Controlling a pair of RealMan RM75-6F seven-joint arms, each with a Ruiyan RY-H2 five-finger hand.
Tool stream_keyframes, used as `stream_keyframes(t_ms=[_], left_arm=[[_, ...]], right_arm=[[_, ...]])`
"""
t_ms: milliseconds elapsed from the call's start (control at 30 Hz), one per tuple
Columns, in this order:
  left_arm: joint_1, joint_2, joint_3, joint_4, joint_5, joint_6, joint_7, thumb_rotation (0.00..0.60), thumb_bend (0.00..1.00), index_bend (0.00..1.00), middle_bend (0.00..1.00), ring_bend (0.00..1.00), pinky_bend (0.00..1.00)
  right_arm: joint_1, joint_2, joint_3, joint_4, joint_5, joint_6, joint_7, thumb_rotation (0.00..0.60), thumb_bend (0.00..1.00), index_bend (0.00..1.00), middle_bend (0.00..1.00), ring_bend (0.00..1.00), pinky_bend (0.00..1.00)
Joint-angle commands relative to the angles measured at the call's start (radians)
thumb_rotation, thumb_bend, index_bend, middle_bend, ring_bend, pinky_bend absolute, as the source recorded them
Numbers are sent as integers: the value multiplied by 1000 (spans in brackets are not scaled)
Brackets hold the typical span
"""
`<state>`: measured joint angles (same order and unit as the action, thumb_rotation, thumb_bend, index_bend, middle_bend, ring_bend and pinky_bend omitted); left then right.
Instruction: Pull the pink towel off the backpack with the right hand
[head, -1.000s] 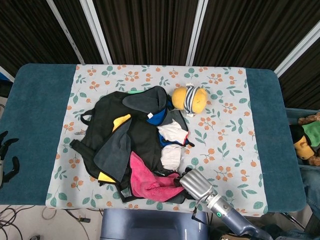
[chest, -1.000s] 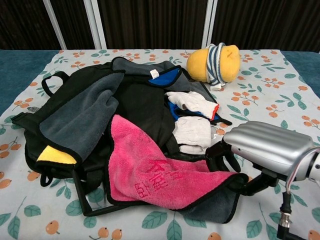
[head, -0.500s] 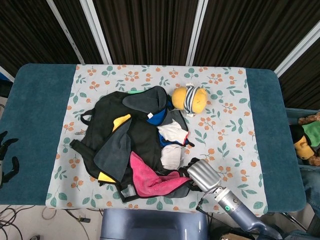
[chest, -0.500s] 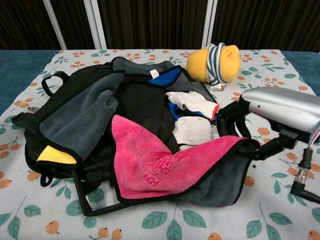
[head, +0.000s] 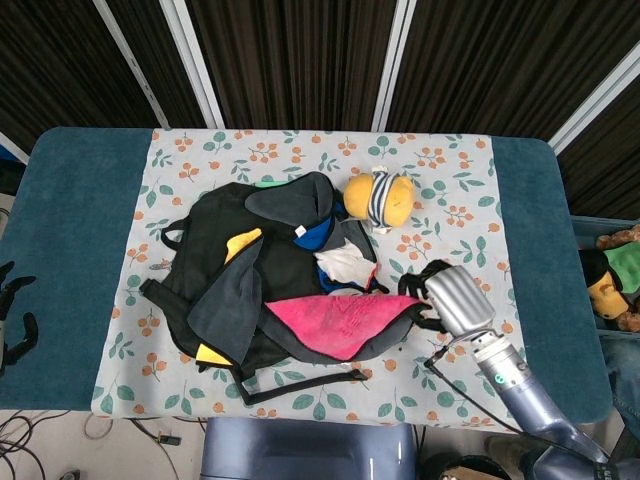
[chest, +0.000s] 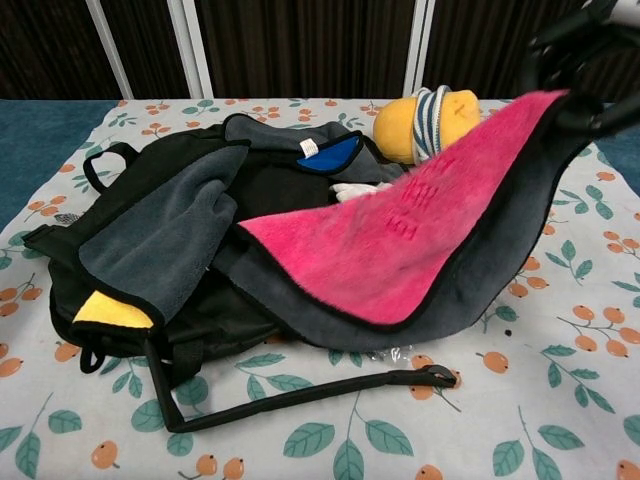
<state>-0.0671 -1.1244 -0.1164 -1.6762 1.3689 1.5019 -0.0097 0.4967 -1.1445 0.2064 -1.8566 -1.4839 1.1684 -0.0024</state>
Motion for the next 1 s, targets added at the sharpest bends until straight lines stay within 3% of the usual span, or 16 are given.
stream_keyframes(t_ms=[33,333,600,800,1000], left_arm=[[0,1,-1,0,-2,0,-1,600,595,227,60,116,10],[0,1,-1,-4,0,0,-1,600,594,227,59,116,10],[1,0,0,-5,1,2,1,600,595,227,59,116,10],[1,2,5,-3,4,-1,3,600,594,226,59,116,10],[3,1,4,-2,6,3,1,600,594,227,59,116,10]], right_arm=[[8,55,67,-7,76,23,-4,600,587,806,664,623,417],[26,206,206,3,262,29,-19,600,588,812,663,623,417],[20,307,281,-19,366,62,-44,600,590,813,664,623,416],[-15,368,299,-60,357,89,16,600,590,814,666,622,416],[-49,392,325,-84,302,138,177,600,596,816,668,622,417]])
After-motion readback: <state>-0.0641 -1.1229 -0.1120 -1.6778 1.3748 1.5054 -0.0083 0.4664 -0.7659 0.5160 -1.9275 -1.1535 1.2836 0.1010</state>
